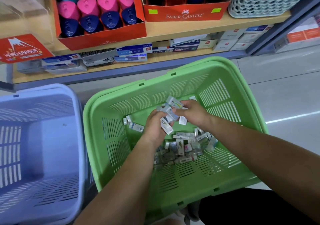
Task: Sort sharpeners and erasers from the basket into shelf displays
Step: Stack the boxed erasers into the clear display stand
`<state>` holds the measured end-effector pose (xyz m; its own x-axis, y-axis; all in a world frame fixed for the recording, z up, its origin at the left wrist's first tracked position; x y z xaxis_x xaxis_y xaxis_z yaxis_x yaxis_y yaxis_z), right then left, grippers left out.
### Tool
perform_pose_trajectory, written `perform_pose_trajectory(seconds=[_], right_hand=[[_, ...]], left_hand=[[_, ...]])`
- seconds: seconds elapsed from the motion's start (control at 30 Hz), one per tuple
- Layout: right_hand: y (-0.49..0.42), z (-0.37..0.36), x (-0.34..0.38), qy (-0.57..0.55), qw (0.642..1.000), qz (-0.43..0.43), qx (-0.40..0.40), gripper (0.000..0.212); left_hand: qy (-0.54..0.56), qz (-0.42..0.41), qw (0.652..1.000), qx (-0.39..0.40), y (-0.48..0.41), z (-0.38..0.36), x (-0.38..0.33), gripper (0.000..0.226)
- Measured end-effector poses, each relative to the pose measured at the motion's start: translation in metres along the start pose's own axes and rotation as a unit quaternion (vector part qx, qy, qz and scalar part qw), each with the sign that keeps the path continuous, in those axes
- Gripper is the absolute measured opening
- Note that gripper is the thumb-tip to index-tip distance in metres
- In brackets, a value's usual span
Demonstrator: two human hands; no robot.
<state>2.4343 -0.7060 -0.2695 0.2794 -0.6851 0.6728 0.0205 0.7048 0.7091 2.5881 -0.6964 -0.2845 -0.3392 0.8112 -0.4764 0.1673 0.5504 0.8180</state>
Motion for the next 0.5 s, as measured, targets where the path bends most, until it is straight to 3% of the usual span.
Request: perform_pose_trajectory(seconds=[0.07,0.2,0.3,0.4,0.5], right_hand=[[0.002,-0.002,-0.002,0.021,1.000,-0.003,0.012,0.014],[0.004,-0.004,-0.004,0.063,0.997,-0.002,0.051,0.018],[0.007,-0.005,0.001,0.069,0.994,-0.014,0.083,0.028],[0.007,-0.006,0.001,0.060,0.993,-0.041,0.093,0.029],[0.006,-0.010,-0.001,0.055,0.993,-0.042,0.091,0.028]], left_hand=[[-0.020,0.000,1.000,-0.012,-0.002,0.003,0.002,0.025],[-0.098,0.011,0.995,-0.011,-0.005,0.010,0.008,0.090],[-0.080,0.022,0.996,-0.031,-0.007,0.012,0.007,0.111],[-0.089,0.018,0.994,-0.053,-0.006,0.011,0.007,0.098],[-0.078,-0.011,0.996,-0.043,-0.007,0.011,0.002,0.043]])
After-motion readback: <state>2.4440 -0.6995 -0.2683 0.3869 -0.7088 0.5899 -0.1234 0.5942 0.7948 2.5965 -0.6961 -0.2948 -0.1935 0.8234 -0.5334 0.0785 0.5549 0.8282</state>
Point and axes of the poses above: each hand's wrist, its own y-axis away from the middle knuckle, its own z-axis out of the back of the hand, x = y × z, the point moved 3 cm from there along -y, towards the middle knuckle, and after that the axes turned 4 degrees about -z, right-handed, at the moved point
